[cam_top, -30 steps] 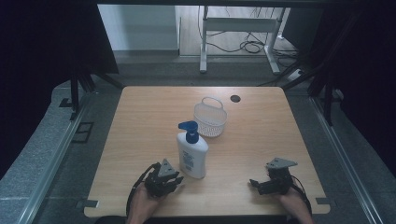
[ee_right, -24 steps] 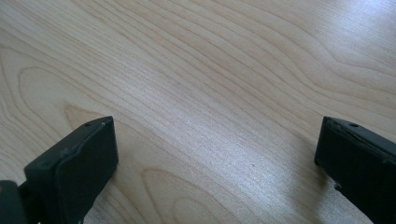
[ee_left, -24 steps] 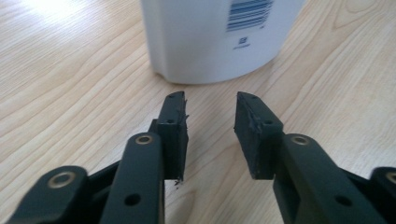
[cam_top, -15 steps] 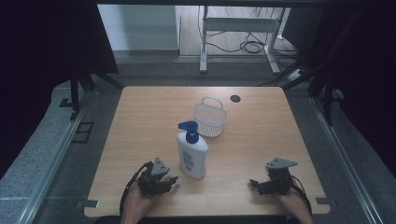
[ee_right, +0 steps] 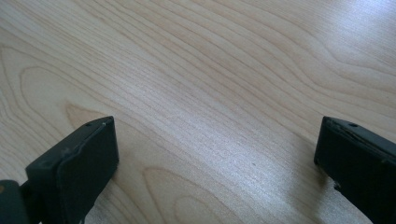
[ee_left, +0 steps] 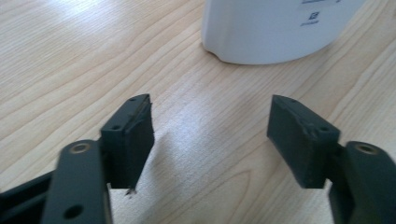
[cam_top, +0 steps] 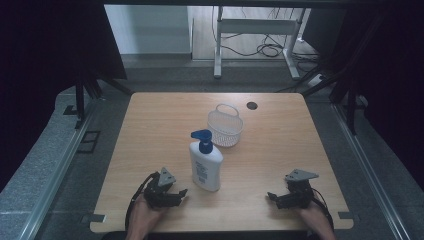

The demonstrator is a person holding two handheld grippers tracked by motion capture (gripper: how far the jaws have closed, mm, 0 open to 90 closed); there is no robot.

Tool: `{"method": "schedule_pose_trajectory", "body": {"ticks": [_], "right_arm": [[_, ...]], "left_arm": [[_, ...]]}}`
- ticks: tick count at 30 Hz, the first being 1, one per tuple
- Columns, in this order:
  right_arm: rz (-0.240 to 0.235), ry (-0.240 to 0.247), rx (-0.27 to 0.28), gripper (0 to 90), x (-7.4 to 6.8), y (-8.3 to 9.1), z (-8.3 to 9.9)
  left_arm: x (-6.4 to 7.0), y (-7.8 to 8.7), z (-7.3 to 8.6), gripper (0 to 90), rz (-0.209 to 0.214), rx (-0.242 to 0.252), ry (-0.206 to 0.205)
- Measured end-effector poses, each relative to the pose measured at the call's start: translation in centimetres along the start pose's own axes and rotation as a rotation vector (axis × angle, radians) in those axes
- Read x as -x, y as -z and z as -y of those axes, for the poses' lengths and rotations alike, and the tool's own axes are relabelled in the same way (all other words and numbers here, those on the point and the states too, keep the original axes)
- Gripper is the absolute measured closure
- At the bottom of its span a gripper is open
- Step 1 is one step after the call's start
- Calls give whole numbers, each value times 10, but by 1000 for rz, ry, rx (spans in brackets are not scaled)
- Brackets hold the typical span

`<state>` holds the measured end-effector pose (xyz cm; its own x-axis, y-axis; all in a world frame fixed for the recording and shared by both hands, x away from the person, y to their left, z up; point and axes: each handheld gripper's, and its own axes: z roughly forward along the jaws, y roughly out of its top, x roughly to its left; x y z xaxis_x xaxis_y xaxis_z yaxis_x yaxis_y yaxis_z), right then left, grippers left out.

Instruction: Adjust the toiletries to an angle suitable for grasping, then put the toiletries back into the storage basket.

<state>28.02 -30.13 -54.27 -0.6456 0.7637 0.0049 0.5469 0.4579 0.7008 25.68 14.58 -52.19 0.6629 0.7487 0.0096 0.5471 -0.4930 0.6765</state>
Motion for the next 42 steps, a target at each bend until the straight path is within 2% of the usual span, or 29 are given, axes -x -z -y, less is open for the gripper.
{"method": "schedule_pose_trajectory", "body": {"ticks": [14,18,21,26,32,42], "right_arm": [[8,18,6,16,0,4,-1],[4,27,29,16,-3,7,-5],[-16,26,45,15,-5,8,-8],[-32,39,48,8,-8,9,-11],[-47,53,63,0,-11,10,-16],[-83,93,45,0,-22,8,-21]], "left_arm": [[0,-8,3,134,-50,-41,-9],[-2,-10,4,131,-57,-45,4],[-5,-12,5,129,-60,-47,23],[-5,-14,6,123,-55,-42,34],[-9,-16,9,123,-21,-24,73],[-12,-17,13,116,-5,6,64]]}}
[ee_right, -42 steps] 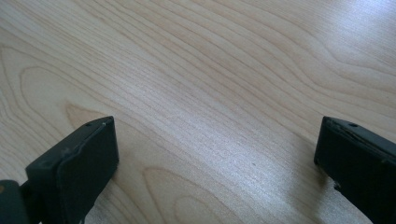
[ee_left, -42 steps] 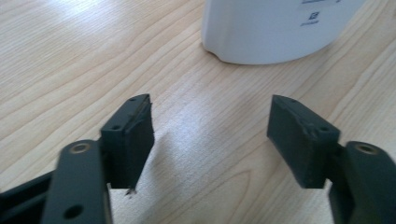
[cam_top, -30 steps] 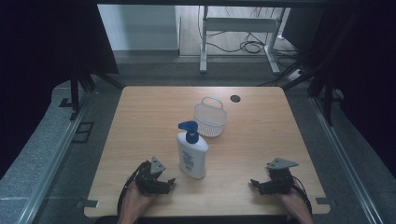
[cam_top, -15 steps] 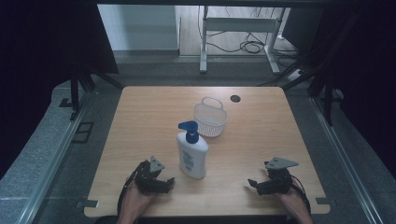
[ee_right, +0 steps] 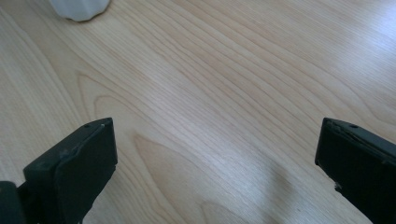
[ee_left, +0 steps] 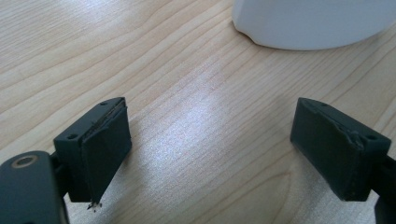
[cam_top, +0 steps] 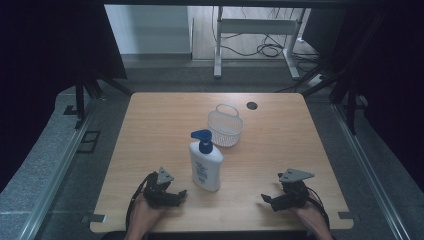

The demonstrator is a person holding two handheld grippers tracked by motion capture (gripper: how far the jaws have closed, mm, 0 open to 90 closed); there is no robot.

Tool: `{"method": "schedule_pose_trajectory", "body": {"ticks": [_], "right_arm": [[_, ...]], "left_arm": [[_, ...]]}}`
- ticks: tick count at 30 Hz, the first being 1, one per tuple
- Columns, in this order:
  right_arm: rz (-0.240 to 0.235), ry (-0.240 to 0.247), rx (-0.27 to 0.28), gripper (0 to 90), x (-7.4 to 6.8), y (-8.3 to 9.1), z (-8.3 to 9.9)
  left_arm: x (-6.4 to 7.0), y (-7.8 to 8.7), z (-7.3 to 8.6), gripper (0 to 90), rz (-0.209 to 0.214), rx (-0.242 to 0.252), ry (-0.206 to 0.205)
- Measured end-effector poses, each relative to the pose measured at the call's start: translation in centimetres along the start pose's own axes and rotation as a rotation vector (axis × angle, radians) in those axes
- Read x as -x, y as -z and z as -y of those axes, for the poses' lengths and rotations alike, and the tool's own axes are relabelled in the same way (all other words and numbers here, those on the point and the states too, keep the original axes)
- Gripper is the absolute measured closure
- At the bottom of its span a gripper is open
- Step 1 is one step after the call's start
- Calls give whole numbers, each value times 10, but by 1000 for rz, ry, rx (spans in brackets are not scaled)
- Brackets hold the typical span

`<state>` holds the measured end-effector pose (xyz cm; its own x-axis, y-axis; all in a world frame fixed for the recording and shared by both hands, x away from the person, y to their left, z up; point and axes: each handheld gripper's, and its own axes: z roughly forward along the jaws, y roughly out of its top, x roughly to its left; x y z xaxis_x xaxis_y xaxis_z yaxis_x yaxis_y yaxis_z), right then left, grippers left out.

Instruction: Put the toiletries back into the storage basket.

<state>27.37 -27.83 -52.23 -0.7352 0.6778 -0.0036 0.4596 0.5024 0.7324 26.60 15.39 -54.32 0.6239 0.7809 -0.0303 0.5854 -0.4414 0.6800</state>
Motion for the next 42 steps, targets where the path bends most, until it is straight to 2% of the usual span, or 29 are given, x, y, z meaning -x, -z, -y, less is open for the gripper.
{"method": "schedule_pose_trajectory", "body": {"ticks": [10,16,20,29,34,42], "right_arm": [[-45,8,5,0,-10,-3,-11],[-75,15,26,0,-13,-3,-20],[-111,24,53,0,-16,-5,-29],[-168,42,69,0,-26,-10,-48],[-180,50,63,0,-31,-14,-56],[-196,54,85,7,-40,-19,-72]], "left_arm": [[0,0,1,115,1,10,-1],[0,0,1,115,1,11,-1],[0,0,1,115,0,10,-2],[0,0,1,115,0,10,-1],[0,0,1,116,0,10,-1],[0,0,1,115,0,13,2]]}}
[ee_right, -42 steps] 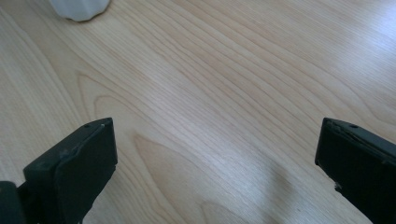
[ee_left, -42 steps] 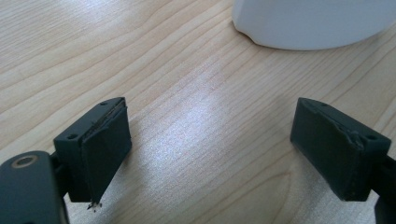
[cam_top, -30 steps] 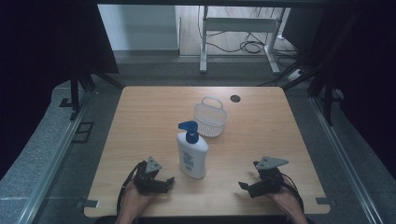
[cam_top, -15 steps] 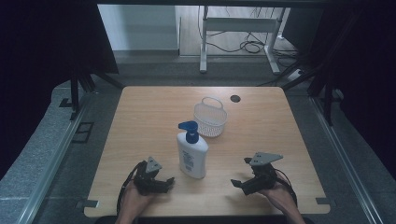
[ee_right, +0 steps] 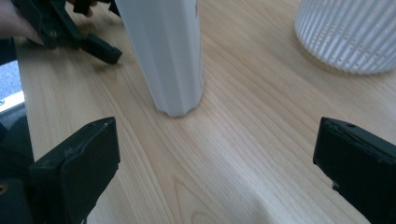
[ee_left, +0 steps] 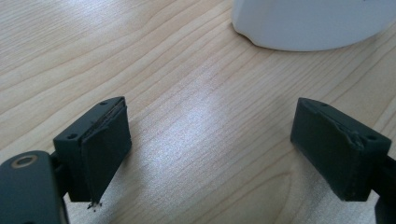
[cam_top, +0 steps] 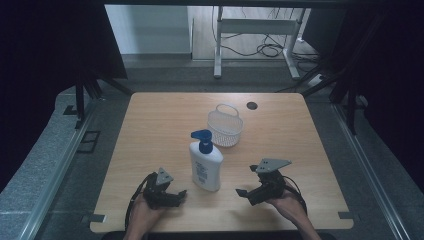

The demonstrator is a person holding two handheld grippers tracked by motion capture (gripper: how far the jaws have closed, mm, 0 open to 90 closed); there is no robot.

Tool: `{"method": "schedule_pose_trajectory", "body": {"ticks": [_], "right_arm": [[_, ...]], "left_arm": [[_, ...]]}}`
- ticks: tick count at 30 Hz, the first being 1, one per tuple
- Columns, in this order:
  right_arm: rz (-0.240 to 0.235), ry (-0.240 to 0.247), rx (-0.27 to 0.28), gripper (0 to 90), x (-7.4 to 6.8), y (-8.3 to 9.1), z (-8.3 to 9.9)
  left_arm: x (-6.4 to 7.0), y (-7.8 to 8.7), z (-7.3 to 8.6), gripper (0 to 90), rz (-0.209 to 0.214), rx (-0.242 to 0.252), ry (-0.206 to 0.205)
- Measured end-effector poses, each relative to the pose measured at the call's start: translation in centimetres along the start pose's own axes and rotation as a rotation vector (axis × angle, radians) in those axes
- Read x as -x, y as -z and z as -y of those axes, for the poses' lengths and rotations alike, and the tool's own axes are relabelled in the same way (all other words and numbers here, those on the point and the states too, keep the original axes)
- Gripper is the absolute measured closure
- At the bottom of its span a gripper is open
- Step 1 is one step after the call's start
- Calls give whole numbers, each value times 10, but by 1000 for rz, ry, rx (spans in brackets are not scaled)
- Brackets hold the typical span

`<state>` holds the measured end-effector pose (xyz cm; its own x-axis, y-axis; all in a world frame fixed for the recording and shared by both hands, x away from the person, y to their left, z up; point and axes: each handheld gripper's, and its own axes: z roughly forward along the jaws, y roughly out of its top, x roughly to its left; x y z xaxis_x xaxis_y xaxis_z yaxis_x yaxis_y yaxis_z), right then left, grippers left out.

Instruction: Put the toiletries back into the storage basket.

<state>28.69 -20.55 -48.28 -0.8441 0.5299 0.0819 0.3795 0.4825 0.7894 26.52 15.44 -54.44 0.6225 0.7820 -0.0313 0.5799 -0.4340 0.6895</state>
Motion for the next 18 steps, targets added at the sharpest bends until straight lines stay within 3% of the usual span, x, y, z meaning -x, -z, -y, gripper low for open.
{"method": "schedule_pose_trajectory", "body": {"ticks": [7,18], "right_arm": [[-39,12,0,60,-7,-4,-16],[-56,39,-9,38,-14,-17,-35]], "left_arm": [[0,0,0,116,0,0,1],[0,0,0,116,1,-1,0]]}}
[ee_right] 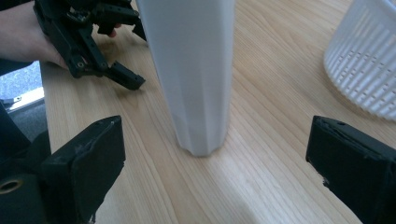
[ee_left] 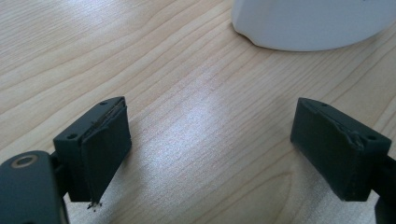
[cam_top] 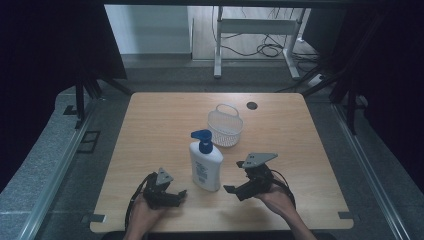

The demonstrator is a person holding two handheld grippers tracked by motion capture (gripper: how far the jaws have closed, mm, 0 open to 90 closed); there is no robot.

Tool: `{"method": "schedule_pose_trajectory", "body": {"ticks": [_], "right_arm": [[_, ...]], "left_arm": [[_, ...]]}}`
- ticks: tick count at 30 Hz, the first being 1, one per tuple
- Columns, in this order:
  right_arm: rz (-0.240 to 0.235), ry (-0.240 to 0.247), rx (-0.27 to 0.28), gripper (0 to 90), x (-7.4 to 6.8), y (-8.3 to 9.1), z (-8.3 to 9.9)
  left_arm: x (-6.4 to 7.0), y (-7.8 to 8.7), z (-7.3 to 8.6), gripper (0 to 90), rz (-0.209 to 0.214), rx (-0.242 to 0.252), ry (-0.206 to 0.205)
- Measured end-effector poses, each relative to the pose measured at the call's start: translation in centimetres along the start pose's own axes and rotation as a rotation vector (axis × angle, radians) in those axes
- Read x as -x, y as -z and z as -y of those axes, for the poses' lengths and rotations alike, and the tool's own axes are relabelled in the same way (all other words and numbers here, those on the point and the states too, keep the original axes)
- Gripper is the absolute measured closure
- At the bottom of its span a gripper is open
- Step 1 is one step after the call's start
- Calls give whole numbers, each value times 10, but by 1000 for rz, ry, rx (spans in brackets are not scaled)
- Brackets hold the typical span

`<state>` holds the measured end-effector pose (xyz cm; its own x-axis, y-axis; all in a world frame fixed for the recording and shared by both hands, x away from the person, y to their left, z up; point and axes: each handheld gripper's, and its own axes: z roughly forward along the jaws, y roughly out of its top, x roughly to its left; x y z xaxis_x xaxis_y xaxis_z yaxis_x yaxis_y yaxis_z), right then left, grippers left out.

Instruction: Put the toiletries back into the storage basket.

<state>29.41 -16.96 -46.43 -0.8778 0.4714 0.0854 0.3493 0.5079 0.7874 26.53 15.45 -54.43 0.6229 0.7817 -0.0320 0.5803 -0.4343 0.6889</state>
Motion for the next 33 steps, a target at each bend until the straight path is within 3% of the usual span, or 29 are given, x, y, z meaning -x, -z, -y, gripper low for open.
{"method": "schedule_pose_trajectory", "body": {"ticks": [11,22,33], "right_arm": [[-28,16,30,2,-4,-12,-18],[-21,43,21,65,-12,-23,-37],[-23,47,52,109,-13,-33,-53]], "left_arm": [[0,0,0,116,0,0,-1],[0,0,0,115,0,-1,0],[0,0,0,116,0,-1,0]]}}
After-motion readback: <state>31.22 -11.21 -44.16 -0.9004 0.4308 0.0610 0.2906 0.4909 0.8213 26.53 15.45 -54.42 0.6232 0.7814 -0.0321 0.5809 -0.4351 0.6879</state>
